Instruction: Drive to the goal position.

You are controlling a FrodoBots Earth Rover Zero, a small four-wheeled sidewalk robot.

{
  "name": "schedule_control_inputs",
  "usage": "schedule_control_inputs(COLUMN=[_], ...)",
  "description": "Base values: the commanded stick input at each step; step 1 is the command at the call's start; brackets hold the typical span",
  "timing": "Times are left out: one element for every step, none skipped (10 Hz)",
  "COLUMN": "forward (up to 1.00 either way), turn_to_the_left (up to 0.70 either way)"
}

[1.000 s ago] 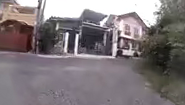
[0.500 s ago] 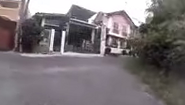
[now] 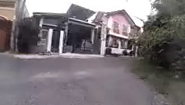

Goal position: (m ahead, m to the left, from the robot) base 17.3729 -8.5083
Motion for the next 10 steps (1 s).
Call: schedule_control_inputs(forward=[1.00,1.00,1.00,1.00,1.00,1.00,1.00,1.00,1.00,1.00], turn_to_the_left=[-0.04,-0.20,-0.38,-0.18,0.00,0.00,0.00,0.00,0.00,0.00])
